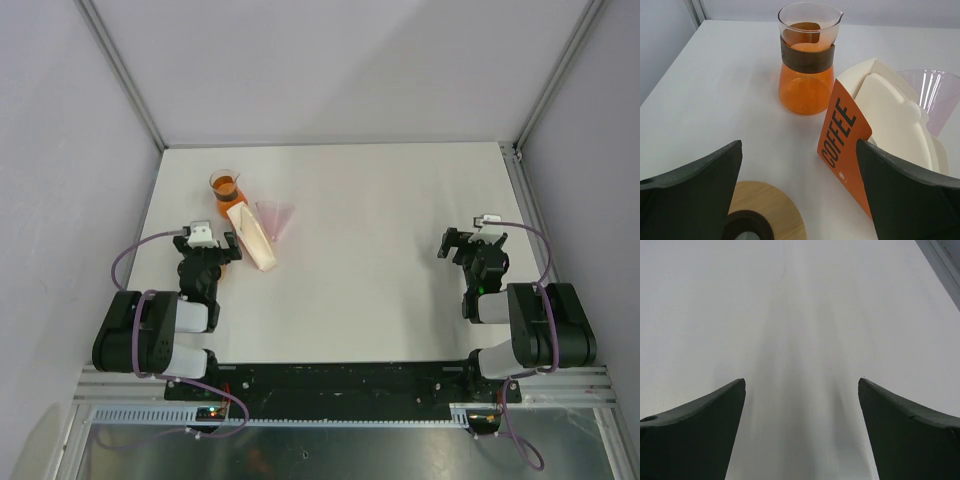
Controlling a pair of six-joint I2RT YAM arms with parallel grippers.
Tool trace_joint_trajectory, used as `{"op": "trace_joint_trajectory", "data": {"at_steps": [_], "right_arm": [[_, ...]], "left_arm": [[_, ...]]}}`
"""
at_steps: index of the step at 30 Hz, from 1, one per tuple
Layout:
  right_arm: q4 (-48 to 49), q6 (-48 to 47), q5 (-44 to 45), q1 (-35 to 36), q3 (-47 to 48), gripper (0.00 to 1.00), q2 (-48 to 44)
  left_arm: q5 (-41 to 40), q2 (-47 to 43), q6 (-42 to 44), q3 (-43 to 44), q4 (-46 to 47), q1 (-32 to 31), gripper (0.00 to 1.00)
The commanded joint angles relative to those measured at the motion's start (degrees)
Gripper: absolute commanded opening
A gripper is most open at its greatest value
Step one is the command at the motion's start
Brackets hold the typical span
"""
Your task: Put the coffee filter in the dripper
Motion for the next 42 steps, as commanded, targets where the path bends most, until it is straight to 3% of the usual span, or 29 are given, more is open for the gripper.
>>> {"op": "trace_joint_trajectory", "data": {"at_steps": [1,6,10,14,16,21,25,29,35,42], "right_arm": [[1.3,-0.7,1.1,-0.2,0.7,0.99,0.3],[-3.0,-0.9,2.1,0.4,1.2,0.99,-5.3],[-14.6,-0.2,1.5,1.8,4.1,0.99,-14.9],[-28.0,4.7,-2.3,2.0,10.4,0.99,-22.9],[-36.3,7.5,-2.1,2.3,15.0,0.98,-25.0],[-53.6,12.0,-2.3,4.7,26.3,0.94,-26.3],[-61.7,11.4,-4.2,8.0,31.1,0.94,-26.1],[-65.1,11.0,-6.0,9.8,32.6,0.94,-26.2],[-66.0,8.3,-10.2,11.1,32.7,0.94,-25.3],[-66.6,6.7,-9.9,11.8,32.8,0.95,-24.0]], "left_arm": [[0.6,-0.1,1.7,0.5,2.4,0.3,1.0],[0.6,-0.1,1.7,0.6,2.4,0.3,1.0],[-0.6,-1.8,1.5,0.6,1.4,0.8,1.0],[6.6,-10.6,-4.1,6.8,-15.7,7.7,1.0],[13.3,-11.8,-4.1,10.5,-21.4,11.9,1.0],[16.1,-11.3,-0.1,24.5,-41.5,14.6,0.99],[23.0,-7.0,3.9,40.2,-61.4,14.1,0.88],[19.9,0.0,5.0,53.7,-75.4,10.5,0.79],[10.1,11.5,2.4,66.1,-79.1,6.5,0.75],[7.7,21.4,2.3,76.7,-85.4,6.4,0.63]]}}
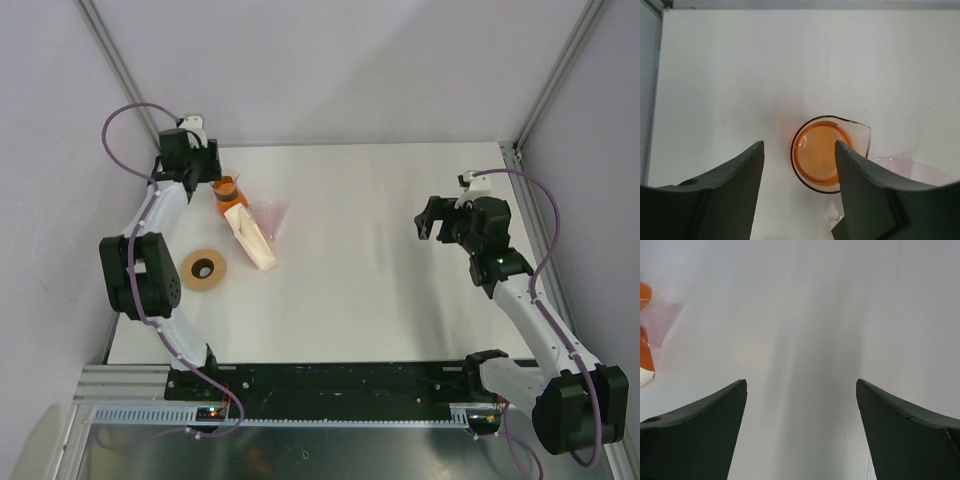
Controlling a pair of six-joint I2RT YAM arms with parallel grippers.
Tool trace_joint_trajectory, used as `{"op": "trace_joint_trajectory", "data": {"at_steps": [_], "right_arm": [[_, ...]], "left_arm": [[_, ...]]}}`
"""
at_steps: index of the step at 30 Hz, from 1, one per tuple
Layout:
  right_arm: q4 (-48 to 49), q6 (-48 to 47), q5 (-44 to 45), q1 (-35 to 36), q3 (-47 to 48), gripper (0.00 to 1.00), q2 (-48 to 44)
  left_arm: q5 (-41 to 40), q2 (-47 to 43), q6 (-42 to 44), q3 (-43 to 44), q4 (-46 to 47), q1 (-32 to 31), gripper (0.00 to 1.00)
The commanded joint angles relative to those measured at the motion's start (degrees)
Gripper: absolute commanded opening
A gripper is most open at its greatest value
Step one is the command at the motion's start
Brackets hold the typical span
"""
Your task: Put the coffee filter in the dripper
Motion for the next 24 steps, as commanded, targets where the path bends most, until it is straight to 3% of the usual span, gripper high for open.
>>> {"op": "trace_joint_trajectory", "data": {"at_steps": [1,5,11,24], "right_arm": [[-0.5,-2.1,0.1,0.6,2.3,0.95,0.7],[-0.7,-2.1,0.9,0.7,2.3,0.96,1.7],[-1.3,-2.1,1.6,0.8,2.3,0.96,1.4],[-5.9,-3.1,4.2,1.0,2.3,0.96,-1.7]], "left_arm": [[-2.4,2.9,0.1,5.2,-5.7,0.2,0.61],[-1.4,5.6,0.6,6.6,-6.1,0.3,0.55],[-2.4,11.7,-0.4,11.4,-7.9,0.3,0.32],[1.5,13.7,-1.0,15.5,-11.3,0.3,0.01]]}}
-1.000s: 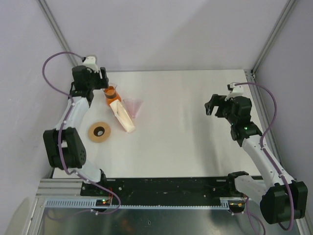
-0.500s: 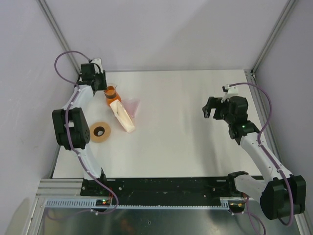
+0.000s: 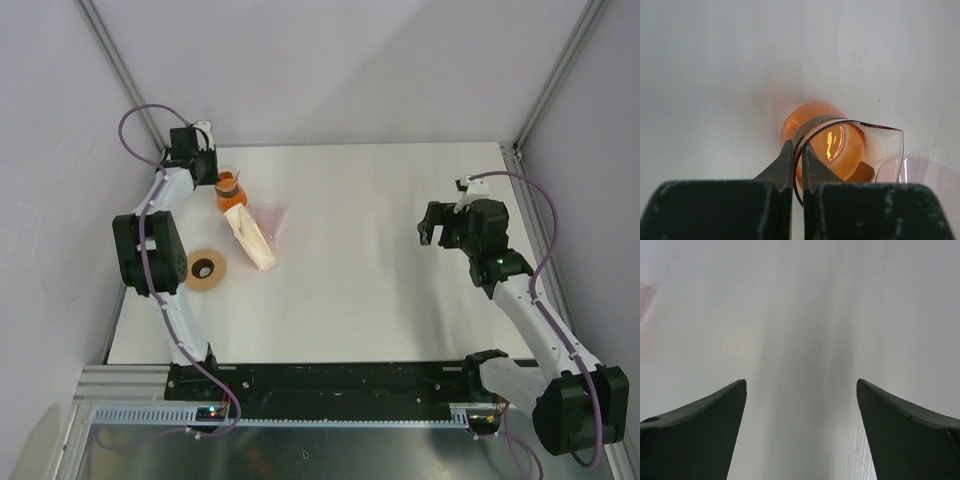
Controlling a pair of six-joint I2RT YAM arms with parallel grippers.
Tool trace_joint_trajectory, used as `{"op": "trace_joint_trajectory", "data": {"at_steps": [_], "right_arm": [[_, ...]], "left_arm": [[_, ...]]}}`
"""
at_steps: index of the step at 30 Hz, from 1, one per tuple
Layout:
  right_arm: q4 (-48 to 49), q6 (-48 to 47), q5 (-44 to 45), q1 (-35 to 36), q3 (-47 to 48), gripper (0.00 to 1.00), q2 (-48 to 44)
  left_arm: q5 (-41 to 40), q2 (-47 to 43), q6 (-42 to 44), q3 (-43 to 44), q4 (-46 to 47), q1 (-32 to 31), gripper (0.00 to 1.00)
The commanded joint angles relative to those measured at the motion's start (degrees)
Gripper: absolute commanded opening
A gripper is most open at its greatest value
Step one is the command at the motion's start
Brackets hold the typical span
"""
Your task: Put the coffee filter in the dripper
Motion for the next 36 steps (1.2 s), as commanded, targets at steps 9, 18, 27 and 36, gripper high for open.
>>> {"op": "trace_joint_trajectory", "data": {"at_steps": [9,18,27,36], "right_arm": [[-0.9,-0.2,0.9,0.5,2.3,0.97,-2.2],[-1.6,-0.6,1.4,0.7,2.3,0.99,-3.7],[-4.0,-3.5,2.2,-1.1,2.4,0.99,-8.4],[-12.3,-2.7,-4.8,-6.0,6.2,0.99,-8.5]], "left_arm": [[-2.4,-4.5,-1.1,8.9,-1.3,-4.3,0.0],[2.8,-10.5,4.6,14.0,-4.2,-12.4,0.0],[19.6,-20.2,20.0,9.8,-18.5,-31.7,0.0],[19.7,-17.2,32.1,3.0,-22.6,-46.5,0.0]]}}
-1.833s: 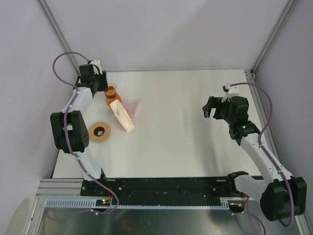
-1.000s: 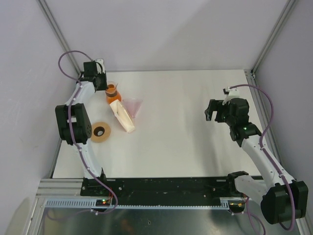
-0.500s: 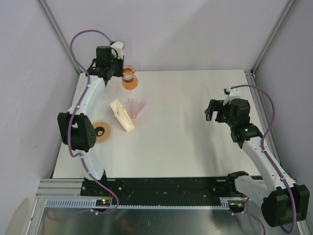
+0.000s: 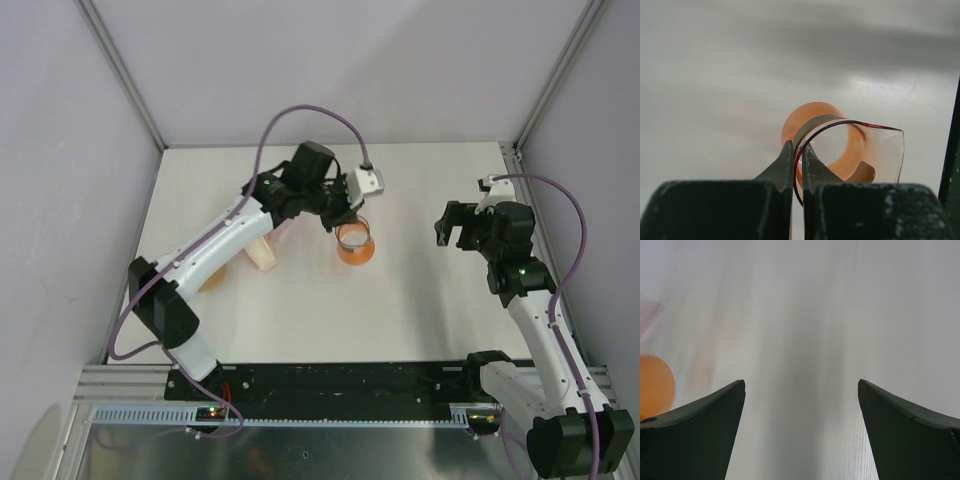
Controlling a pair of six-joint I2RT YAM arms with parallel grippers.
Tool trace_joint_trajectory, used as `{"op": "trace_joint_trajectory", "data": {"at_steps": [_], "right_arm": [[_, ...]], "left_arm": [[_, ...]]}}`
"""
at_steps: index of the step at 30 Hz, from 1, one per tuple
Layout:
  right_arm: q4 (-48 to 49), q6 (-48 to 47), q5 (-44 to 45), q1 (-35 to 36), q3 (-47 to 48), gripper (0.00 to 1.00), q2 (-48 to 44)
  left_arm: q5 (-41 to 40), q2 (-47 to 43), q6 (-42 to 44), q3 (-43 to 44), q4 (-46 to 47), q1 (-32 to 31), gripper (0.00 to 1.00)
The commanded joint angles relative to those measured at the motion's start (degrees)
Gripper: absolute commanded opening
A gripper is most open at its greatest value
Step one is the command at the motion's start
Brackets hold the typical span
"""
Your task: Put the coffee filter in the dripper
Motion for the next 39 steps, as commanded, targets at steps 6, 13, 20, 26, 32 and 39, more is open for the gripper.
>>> {"op": "trace_joint_trajectory", "data": {"at_steps": [6,13,20,26,32,39], "right_arm": [[-4.2,0.1,-5.1,-1.4,3.5,0.99,-0.1],[-4.0,0.1,-6.5,-1.4,3.5,0.99,0.5],[-4.6,-0.4,-6.6,-1.4,3.5,0.99,-0.3],[-4.9,-0.4,-6.5,-1.3,3.5,0.99,-0.5],[-4.8,-0.2,-6.9,-1.2,3.5,0.99,-1.2],[-4.9,0.0,-7.2,-1.2,3.5,0.99,-1.7]], "left_arm": [[2.1,8.0,6.0,-0.7,-2.1,-2.7,0.0],[6.1,12.2,12.2,-1.9,-2.1,-2.8,0.0],[10.9,14.1,15.4,-4.2,-2.0,-2.2,0.0],[12.6,15.7,16.5,-4.4,-2.0,-1.7,0.05],[12.6,16.8,16.7,-4.2,-2.1,-1.3,0.11],[12.7,15.5,14.7,-2.8,-2.1,-1.2,0.47]]}}
